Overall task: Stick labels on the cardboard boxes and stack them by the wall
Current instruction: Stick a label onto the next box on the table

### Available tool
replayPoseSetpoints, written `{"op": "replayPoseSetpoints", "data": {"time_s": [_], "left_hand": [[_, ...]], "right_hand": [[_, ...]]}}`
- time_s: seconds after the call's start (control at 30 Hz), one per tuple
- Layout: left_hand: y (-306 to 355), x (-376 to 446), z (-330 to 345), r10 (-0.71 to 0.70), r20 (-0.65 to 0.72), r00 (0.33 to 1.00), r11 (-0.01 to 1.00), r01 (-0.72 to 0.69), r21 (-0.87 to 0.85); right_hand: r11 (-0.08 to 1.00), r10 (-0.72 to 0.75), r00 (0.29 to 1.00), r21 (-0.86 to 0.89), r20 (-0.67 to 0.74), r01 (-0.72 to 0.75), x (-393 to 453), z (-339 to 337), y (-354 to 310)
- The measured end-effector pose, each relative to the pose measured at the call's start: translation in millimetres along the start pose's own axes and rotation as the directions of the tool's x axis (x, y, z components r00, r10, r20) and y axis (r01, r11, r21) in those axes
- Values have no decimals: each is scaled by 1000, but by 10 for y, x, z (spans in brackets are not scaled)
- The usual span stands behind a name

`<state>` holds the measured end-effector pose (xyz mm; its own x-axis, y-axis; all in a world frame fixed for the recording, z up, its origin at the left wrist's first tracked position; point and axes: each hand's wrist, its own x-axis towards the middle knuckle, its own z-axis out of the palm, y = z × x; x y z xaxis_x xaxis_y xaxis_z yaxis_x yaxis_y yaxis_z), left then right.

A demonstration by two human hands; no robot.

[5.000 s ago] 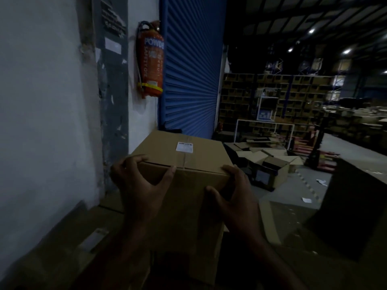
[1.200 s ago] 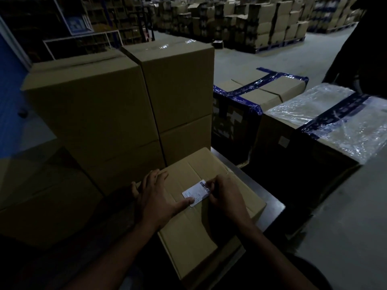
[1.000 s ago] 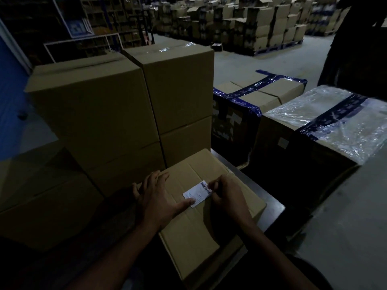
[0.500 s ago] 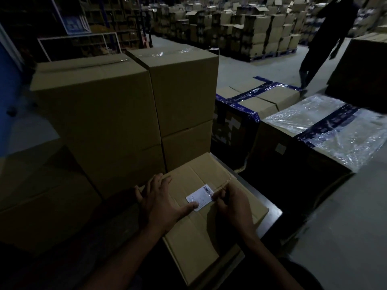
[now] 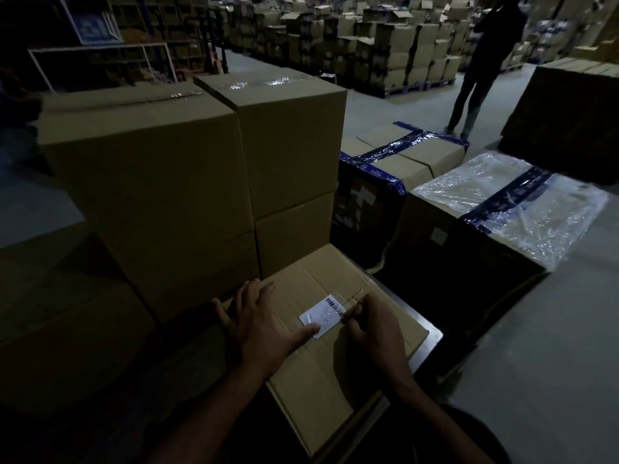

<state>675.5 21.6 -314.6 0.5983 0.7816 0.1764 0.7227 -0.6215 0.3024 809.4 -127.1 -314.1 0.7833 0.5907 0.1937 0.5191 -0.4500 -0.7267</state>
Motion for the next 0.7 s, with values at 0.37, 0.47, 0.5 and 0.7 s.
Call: {"op": "replayPoseSetpoints", "data": {"time_s": [0.37, 0.47, 0.5, 0.7], "left_hand": [[18, 30, 9, 37, -29, 999, 999, -37, -18], [-39, 73, -2, 20, -36, 999, 999, -22, -49], [-69, 89, -39, 12, -37, 999, 1000, -13, -25], [-341, 90, -290, -193, 264, 945, 962, 235, -140]], "right_hand": [[999, 48, 981, 19, -186, -45, -388, 164, -145], [999, 37, 973, 6, -227, -37, -466, 235, -188], [999, 39, 975, 6, -221, -39, -449, 229, -188], [974, -184, 981, -120, 57, 190, 2, 6, 41]]}}
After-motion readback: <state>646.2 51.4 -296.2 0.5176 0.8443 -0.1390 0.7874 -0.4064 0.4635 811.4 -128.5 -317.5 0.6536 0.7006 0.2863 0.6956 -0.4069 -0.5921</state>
